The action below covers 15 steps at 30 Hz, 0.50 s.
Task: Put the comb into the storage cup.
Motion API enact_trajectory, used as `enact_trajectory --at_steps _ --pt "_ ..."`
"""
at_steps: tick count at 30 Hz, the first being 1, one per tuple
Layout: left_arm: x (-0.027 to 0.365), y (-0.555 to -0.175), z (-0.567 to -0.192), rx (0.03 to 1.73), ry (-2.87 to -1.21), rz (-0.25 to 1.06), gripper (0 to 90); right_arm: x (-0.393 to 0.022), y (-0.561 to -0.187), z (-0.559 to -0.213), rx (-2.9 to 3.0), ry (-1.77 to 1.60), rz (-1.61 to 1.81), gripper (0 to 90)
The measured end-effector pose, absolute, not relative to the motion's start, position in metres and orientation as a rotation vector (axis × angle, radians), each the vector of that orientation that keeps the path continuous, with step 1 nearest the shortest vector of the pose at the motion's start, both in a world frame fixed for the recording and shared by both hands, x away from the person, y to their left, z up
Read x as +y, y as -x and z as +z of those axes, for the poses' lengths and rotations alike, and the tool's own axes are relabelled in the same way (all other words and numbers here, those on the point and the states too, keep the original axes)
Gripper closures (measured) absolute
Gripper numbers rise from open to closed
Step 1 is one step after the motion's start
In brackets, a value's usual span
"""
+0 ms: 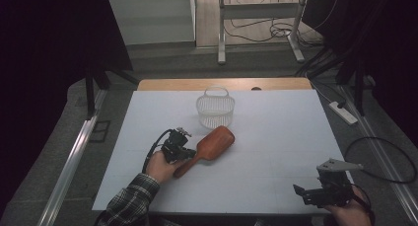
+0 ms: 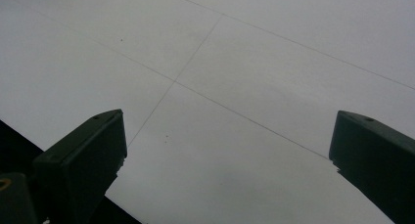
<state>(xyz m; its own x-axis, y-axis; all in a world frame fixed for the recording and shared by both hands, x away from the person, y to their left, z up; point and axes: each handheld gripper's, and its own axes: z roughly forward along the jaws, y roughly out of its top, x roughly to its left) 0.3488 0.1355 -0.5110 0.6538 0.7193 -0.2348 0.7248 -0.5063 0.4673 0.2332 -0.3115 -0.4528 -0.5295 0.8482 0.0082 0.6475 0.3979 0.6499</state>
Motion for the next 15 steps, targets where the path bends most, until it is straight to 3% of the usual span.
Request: enact_trajectory --at_steps 11,15 --pt "0.142 -0.342 -0.504 1.151 -2.3 0.018 88.8 -0.312 -0.233 -0.453 2.336 -1.298 0.87 0.4" --pt "0.149 -0.335 -0.495 1.14 -2.269 0.032 75.5 -0.312 -0.233 -0.453 2.338 -1.3 0.87 0.4"
